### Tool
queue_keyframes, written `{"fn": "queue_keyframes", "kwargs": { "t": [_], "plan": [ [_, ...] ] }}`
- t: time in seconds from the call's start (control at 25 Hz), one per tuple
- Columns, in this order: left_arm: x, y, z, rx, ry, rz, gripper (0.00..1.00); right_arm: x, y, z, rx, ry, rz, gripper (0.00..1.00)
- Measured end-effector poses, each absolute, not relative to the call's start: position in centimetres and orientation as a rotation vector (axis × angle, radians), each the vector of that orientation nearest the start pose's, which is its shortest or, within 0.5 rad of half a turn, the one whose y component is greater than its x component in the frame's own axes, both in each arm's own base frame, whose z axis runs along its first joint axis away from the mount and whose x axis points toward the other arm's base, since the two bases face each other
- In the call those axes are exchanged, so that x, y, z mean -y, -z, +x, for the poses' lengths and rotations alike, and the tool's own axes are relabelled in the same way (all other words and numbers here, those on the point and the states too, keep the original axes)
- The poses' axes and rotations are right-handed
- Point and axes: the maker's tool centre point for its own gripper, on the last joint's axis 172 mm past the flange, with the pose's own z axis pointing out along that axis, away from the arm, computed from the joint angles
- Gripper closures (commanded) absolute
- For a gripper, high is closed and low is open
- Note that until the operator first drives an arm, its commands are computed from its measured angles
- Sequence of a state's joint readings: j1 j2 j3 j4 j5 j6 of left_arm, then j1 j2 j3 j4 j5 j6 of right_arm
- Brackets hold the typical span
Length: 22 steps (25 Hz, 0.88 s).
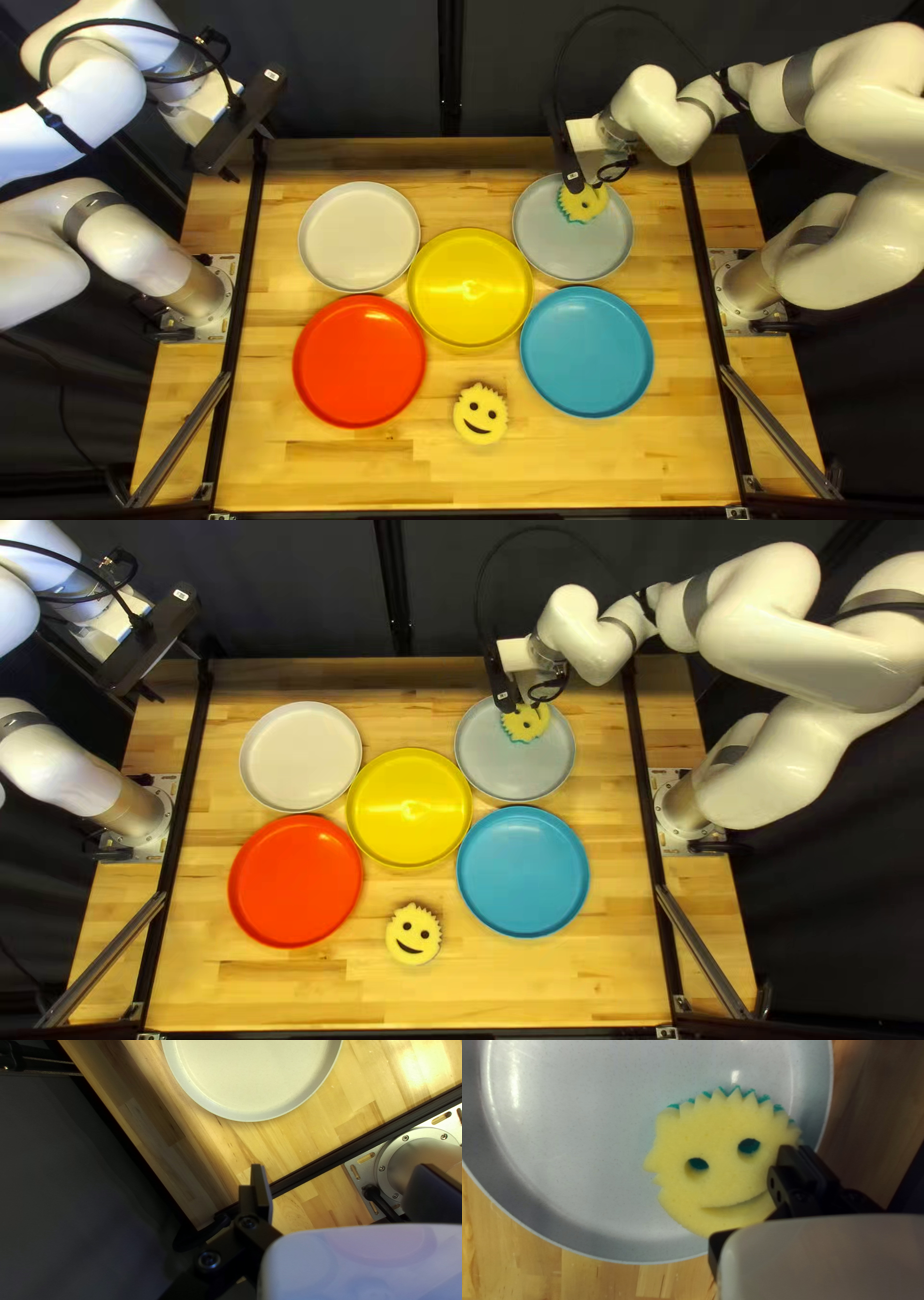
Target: Pick up sponge and scrub the plate
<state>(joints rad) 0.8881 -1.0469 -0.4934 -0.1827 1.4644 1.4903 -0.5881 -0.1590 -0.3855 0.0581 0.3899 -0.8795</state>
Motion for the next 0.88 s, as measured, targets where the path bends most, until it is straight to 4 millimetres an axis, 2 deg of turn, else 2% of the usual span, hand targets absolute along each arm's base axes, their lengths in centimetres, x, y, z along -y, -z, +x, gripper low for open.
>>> {"fn": "queue_keyframes", "kwargs": {
  "t": [0.28, 0.56, 0.76, 0.88],
  "plan": [
    [-14.2, -26.5, 17.6, -0.908, 0.309, -2.989, 0.0, 17.0, -5.0, 29.3, 0.42, 0.222, -3.209, 1.0],
    [-14.2, -26.5, 17.6, -0.908, 0.309, -2.989, 0.0, 14.6, -4.8, 28.9, 0.46, 0.221, -3.218, 1.0],
    [-14.2, -26.5, 17.6, -0.908, 0.309, -2.989, 0.0, 14.6, -4.7, 29.7, 0.46, 0.219, -3.216, 1.0],
    [-14.2, -26.5, 17.6, -0.908, 0.309, -2.989, 0.0, 16.2, -4.8, 30.8, 0.411, 0.199, -3.211, 1.0]
  ]
}}
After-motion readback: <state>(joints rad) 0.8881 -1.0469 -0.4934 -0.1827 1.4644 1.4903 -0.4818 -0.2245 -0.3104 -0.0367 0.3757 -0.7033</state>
